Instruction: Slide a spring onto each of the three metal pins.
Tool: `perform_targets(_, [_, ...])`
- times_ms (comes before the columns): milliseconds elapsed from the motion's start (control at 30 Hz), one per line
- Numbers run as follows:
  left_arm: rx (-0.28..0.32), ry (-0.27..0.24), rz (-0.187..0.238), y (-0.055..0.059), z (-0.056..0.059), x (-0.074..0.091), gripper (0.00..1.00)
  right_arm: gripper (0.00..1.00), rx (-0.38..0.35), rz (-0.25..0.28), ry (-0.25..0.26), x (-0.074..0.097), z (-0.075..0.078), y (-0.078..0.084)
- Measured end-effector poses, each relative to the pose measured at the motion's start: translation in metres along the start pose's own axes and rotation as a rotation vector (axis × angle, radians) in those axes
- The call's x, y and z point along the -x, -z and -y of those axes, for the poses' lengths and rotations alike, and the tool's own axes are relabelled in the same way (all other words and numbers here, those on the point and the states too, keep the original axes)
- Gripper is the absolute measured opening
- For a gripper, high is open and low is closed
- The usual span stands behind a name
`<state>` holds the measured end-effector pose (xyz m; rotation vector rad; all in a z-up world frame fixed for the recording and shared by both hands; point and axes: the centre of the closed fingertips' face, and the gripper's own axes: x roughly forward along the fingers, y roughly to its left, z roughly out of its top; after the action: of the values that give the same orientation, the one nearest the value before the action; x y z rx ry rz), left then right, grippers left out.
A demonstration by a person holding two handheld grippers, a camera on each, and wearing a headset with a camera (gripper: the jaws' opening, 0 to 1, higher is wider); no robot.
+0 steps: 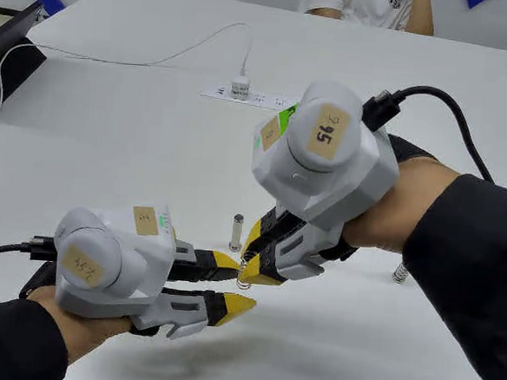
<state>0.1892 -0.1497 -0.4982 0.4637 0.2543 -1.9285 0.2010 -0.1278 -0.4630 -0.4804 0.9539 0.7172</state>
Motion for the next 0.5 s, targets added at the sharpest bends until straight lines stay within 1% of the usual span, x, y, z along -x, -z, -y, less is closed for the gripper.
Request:
perform_targets(200, [0.025,-0.017,-0.009,0.008,-0.004,0.002,0.25,0.12,-0.005,0.004,0.020,0.006,0.009,-0.001])
perform_targets(500, [0.052,-0.040,-0.013,0.012,-0.010,0.006,0.32,0.12,-0.012,0.012,0.056,0.012,0.026,-0.003])
